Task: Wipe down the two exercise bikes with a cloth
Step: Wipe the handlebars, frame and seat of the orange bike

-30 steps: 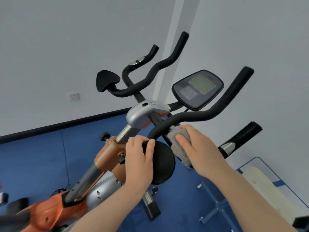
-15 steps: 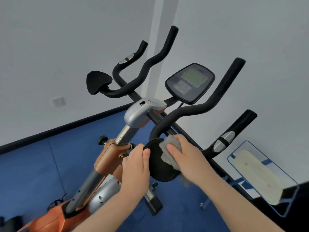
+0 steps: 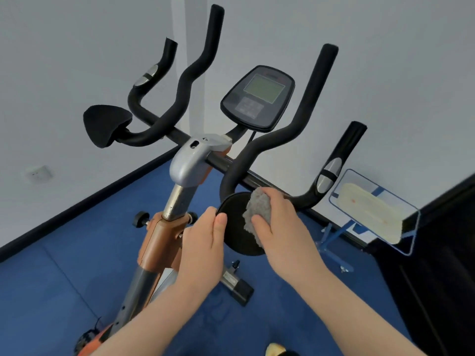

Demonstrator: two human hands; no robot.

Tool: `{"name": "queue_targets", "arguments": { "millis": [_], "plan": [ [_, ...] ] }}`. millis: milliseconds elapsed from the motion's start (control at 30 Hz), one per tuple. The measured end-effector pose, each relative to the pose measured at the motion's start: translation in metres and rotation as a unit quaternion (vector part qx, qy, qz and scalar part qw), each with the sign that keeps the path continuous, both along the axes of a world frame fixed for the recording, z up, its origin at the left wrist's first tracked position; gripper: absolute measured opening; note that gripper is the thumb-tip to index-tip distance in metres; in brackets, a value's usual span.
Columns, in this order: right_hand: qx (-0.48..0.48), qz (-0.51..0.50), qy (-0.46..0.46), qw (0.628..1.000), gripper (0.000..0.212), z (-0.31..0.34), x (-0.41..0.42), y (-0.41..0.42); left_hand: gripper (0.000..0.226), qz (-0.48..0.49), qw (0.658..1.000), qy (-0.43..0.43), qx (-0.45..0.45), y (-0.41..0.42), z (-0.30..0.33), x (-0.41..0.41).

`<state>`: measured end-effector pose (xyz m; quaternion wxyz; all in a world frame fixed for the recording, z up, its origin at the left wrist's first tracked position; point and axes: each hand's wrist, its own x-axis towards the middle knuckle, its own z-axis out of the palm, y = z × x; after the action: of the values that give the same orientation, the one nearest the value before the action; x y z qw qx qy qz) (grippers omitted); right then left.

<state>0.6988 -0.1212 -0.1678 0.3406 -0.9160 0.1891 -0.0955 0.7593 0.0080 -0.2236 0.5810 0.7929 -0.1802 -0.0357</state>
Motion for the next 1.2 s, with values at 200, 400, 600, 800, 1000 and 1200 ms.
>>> {"name": "queue_targets", "arguments": {
  "millis": [200, 400, 600, 800, 1000, 1200],
  "plan": [
    [0.003, 0.033, 0.038, 0.999, 0.037, 0.008, -0.021, -0.013, 0.042, -0.018, 1.0, -0.002, -0.013, 0.003, -0.001, 0.004],
    [-0.122, -0.035, -0.108, 0.986, 0.036, 0.057, 0.02, -0.066, 0.005, 0.066, 0.995, 0.012, -0.073, -0.004, 0.002, -0.001],
    [-0.257, 0.129, -0.105, 0.952, 0.034, 0.05, 0.104, -0.072, 0.014, 0.164, 0.97, 0.09, -0.156, -0.039, 0.031, 0.018],
    [-0.28, 0.265, -0.119, 0.915, 0.027, 0.027, 0.115, -0.073, 0.023, 0.204, 0.965, 0.099, -0.133, -0.057, 0.032, 0.025],
    [-0.277, 0.255, -0.078, 0.923, 0.03, 0.044, 0.152, -0.087, 0.028, 0.237, 0.96, 0.09, -0.119, -0.061, 0.023, 0.023],
    [-0.201, 0.333, -0.081, 0.918, 0.024, 0.042, 0.18, -0.053, 0.025, 0.252, 0.959, 0.077, -0.102, -0.063, 0.022, 0.021]
  ]
}}
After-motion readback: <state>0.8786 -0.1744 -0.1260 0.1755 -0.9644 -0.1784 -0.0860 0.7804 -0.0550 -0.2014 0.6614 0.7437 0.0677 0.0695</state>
